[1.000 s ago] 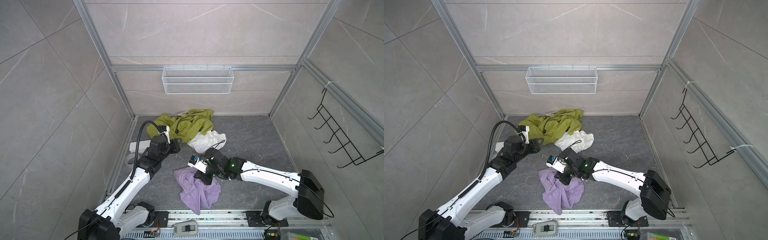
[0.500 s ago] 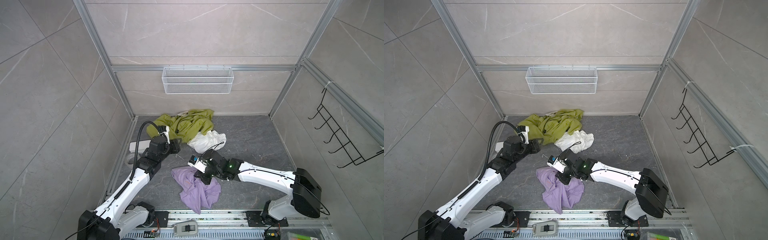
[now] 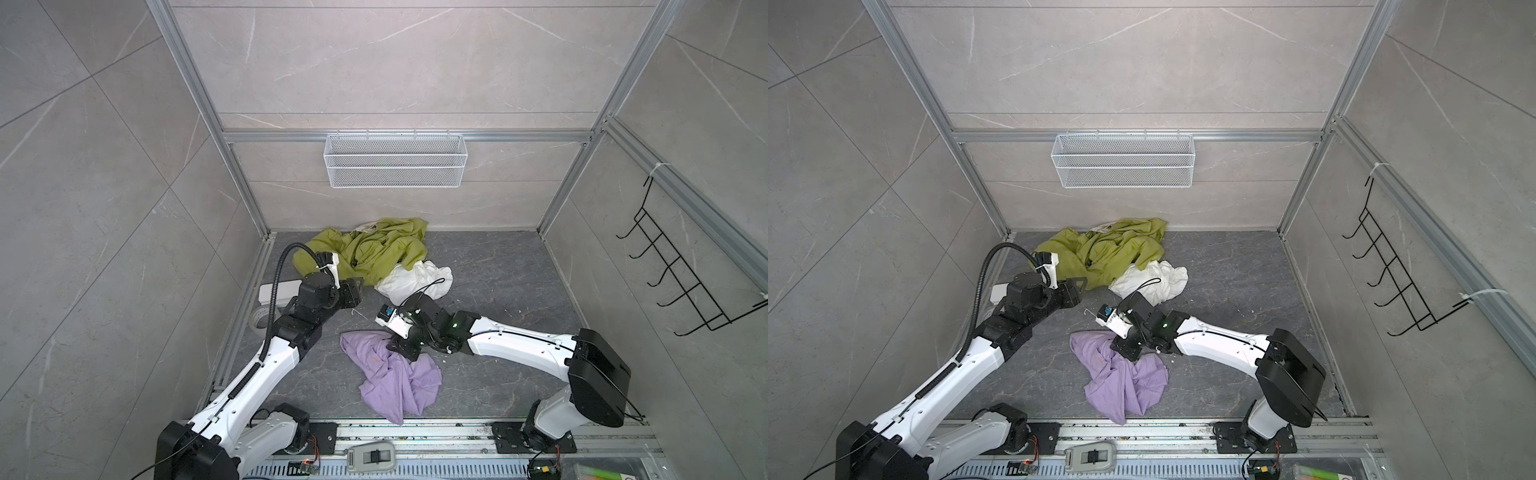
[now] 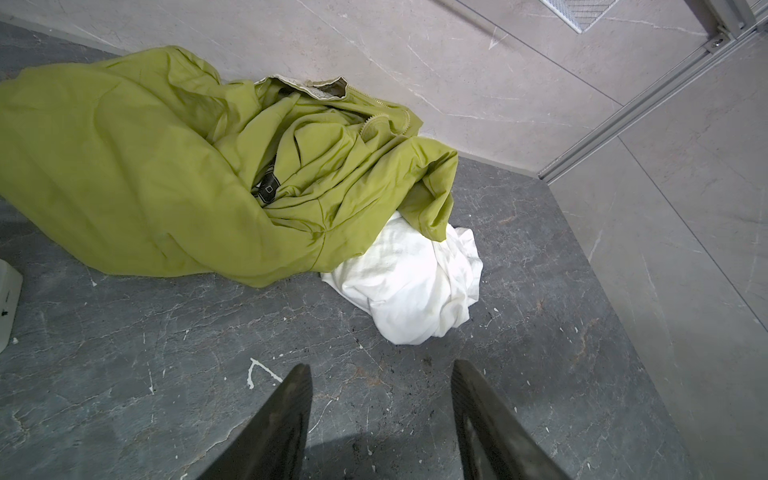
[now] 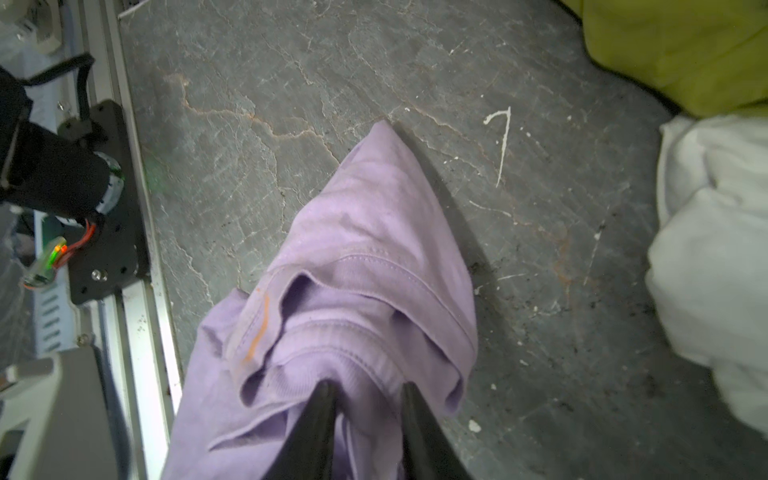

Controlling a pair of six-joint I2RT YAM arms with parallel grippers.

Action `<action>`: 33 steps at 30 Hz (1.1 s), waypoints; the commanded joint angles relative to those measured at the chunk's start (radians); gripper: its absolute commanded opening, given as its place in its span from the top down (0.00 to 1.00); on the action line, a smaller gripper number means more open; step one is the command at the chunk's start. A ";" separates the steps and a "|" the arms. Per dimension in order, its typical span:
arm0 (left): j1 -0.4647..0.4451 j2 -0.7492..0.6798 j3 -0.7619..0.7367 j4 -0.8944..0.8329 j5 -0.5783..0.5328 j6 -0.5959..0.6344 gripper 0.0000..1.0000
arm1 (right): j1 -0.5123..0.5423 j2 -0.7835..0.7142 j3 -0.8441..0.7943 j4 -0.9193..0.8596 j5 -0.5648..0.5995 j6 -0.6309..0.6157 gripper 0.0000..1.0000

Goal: Pick out a specific cloth from the pile

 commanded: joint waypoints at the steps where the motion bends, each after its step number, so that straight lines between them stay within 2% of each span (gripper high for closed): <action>1: 0.004 -0.033 0.016 -0.039 0.042 0.015 0.42 | -0.006 -0.033 0.026 -0.013 0.035 0.009 0.60; 9: -0.018 -0.090 0.050 -0.253 0.081 -0.020 0.42 | -0.029 -0.188 -0.007 -0.050 0.107 0.071 0.47; 13: -0.068 -0.103 0.050 -0.358 0.101 -0.072 0.41 | -0.055 -0.260 -0.025 -0.077 0.184 0.120 0.38; 19: -0.136 -0.126 0.020 -0.492 0.123 -0.178 0.40 | -0.100 -0.266 -0.015 -0.149 0.311 0.165 0.27; 21: -0.153 -0.133 0.011 -0.516 0.151 -0.211 0.35 | -0.109 -0.266 -0.017 -0.152 0.339 0.179 0.20; 23: -0.179 -0.147 -0.007 -0.519 0.199 -0.234 0.19 | -0.115 -0.267 -0.022 -0.152 0.360 0.190 0.13; 25: -0.205 -0.161 -0.031 -0.521 0.238 -0.247 0.09 | -0.120 -0.270 -0.022 -0.155 0.379 0.196 0.04; 26: -0.216 -0.167 -0.047 -0.524 0.258 -0.253 0.07 | -0.123 -0.273 -0.026 -0.155 0.389 0.197 0.01; 33: -0.286 -0.188 -0.142 -0.507 0.373 -0.305 0.05 | -0.161 -0.305 -0.060 -0.154 0.430 0.216 0.00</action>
